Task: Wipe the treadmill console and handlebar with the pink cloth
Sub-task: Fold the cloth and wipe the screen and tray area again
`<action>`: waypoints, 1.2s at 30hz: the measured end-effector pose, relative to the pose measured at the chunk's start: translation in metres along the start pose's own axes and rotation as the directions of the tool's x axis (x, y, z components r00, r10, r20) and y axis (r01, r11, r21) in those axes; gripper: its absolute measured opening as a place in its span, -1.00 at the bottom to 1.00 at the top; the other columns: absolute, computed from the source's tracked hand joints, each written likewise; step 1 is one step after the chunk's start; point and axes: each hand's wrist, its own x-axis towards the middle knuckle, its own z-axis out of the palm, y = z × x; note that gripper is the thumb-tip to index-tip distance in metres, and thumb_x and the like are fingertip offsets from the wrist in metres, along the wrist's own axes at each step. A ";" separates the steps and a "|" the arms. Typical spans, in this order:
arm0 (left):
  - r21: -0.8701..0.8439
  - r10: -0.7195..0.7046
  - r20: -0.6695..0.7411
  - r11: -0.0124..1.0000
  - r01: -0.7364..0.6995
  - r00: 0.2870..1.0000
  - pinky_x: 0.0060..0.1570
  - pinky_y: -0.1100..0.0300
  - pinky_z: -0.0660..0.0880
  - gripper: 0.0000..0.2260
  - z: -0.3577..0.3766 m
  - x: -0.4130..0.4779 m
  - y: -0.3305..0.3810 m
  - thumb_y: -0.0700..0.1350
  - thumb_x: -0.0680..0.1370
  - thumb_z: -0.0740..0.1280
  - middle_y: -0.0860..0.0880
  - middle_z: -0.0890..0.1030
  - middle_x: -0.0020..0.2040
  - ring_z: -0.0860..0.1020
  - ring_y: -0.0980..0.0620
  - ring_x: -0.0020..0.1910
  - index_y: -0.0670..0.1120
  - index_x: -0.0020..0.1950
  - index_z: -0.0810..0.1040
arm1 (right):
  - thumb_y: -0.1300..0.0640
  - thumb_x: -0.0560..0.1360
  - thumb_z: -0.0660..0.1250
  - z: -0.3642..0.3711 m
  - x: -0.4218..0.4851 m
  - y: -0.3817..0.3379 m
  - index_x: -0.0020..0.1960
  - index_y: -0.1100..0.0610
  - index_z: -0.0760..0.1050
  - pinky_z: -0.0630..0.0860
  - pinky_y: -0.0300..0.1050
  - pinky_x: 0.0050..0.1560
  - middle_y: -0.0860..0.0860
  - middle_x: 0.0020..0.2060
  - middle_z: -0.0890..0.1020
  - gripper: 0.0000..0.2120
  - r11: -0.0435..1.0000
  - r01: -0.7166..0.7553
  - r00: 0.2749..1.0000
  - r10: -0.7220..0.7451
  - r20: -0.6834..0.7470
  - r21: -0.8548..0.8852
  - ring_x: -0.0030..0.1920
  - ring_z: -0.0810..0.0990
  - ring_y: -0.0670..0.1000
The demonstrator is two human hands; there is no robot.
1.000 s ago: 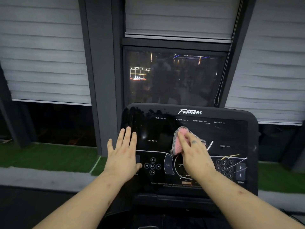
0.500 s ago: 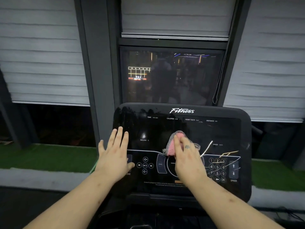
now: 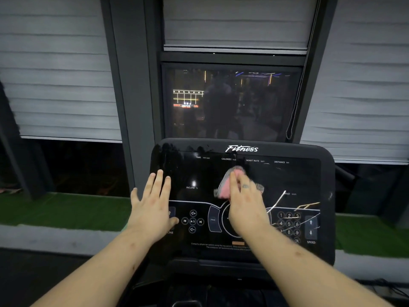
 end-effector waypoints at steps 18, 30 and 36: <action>-0.012 0.142 -0.053 0.990 -0.143 0.988 0.56 -0.35 -0.18 -0.01 -0.010 0.003 0.059 0.36 0.51 0.36 -0.07 -0.30 0.67 -0.31 -0.13 0.65 0.10 0.68 -0.22 | -0.07 0.64 0.25 -0.003 0.003 0.011 0.70 0.04 -0.05 0.37 0.17 0.42 0.15 0.58 0.17 -0.25 0.986 0.129 0.991 -0.124 0.059 -0.108 0.43 0.31 0.21; 0.008 0.115 -0.071 0.993 -0.115 0.991 0.56 -0.34 -0.13 0.01 0.005 0.005 0.069 0.35 0.49 0.40 -0.12 -0.32 0.67 -0.33 -0.17 0.64 0.11 0.69 -0.19 | -0.23 0.62 0.20 -0.017 0.022 0.045 0.68 0.15 -0.04 0.37 0.14 0.43 0.15 0.57 0.22 -0.18 0.983 0.125 0.992 -0.127 -0.008 -0.131 0.40 0.36 0.21; 0.031 0.115 -0.046 0.993 -0.114 0.992 0.56 -0.32 -0.14 -0.01 0.002 0.004 0.068 0.37 0.52 0.35 -0.10 -0.35 0.66 -0.34 -0.16 0.64 0.13 0.67 -0.24 | -0.20 0.62 0.22 -0.031 0.013 0.082 0.68 0.16 0.00 0.33 0.12 0.46 0.19 0.55 0.25 -0.20 0.996 -0.064 0.995 0.059 -0.082 -0.057 0.46 0.32 0.20</action>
